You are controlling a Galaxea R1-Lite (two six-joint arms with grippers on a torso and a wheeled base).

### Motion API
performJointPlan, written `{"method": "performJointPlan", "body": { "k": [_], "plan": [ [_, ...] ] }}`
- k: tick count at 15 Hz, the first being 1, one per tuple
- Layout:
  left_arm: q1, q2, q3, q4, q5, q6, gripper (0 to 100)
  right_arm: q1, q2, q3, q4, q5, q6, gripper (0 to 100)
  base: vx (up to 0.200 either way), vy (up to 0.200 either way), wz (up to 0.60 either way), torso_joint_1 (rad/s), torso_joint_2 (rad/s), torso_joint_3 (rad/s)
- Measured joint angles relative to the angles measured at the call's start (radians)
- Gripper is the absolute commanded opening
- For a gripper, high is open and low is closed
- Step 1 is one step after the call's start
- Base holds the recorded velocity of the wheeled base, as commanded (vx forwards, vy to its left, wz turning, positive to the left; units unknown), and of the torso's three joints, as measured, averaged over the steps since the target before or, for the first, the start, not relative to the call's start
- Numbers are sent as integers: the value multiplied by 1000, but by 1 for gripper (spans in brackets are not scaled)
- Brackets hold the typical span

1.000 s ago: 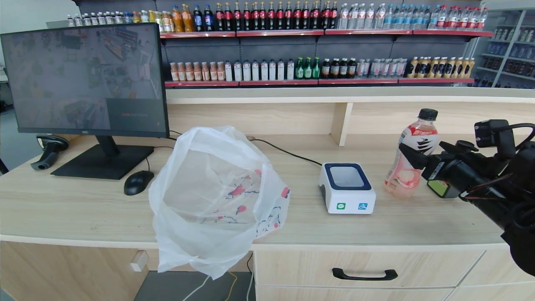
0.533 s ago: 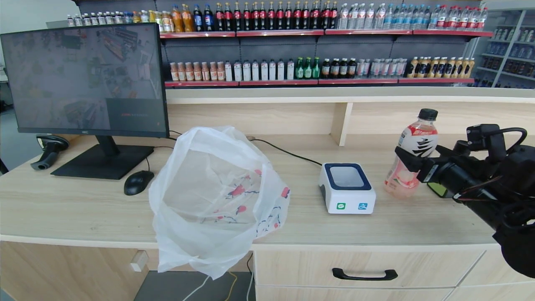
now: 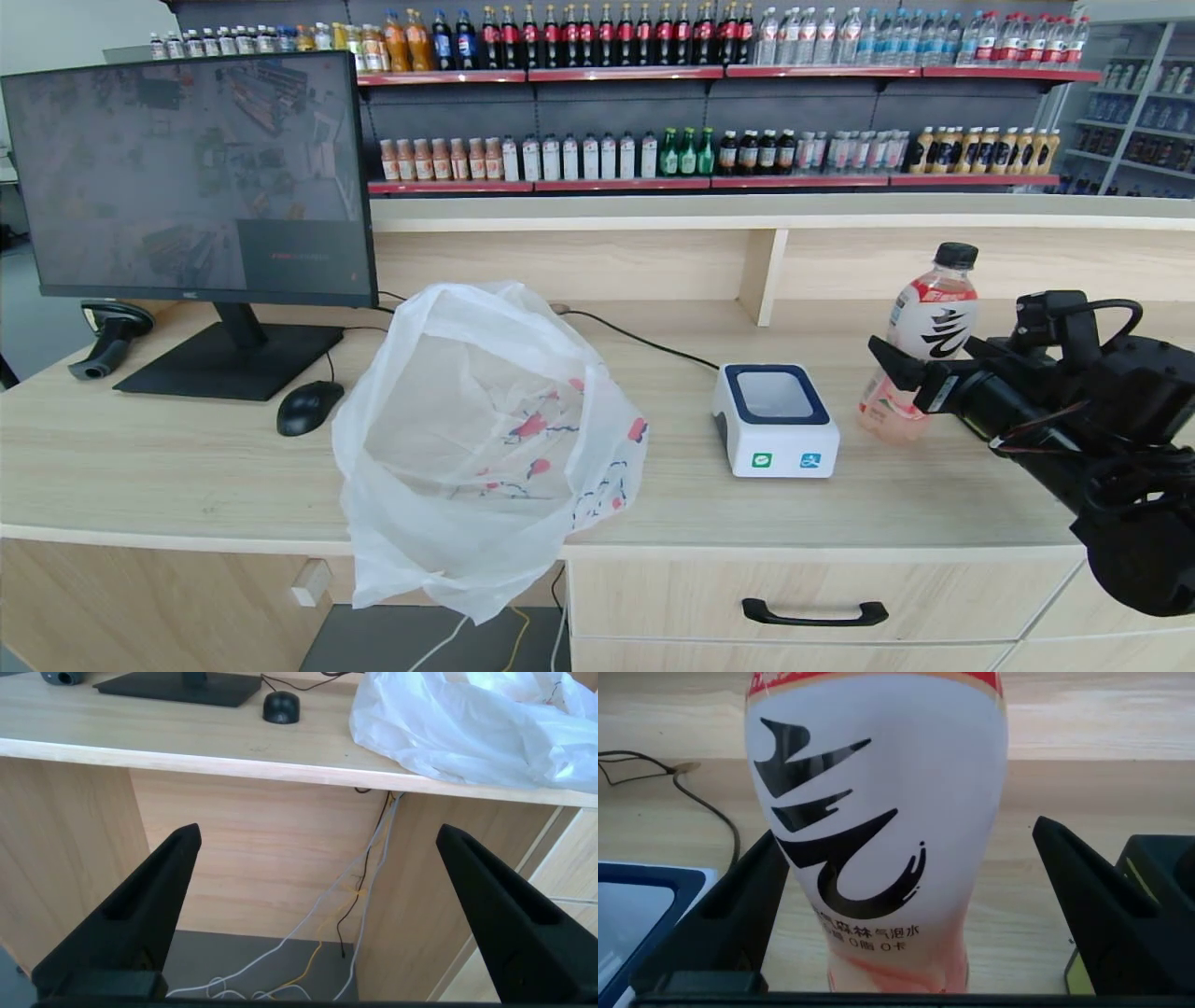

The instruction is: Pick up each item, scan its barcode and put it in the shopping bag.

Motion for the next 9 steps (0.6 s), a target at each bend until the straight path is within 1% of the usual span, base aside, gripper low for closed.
{"method": "performJointPlan", "body": {
  "k": [9],
  "plan": [
    [0, 0, 0, 0, 0, 0, 100, 2, 50, -60, -2, -4, -1, 100, 0, 0, 0, 0, 0, 0]
  ]
}}
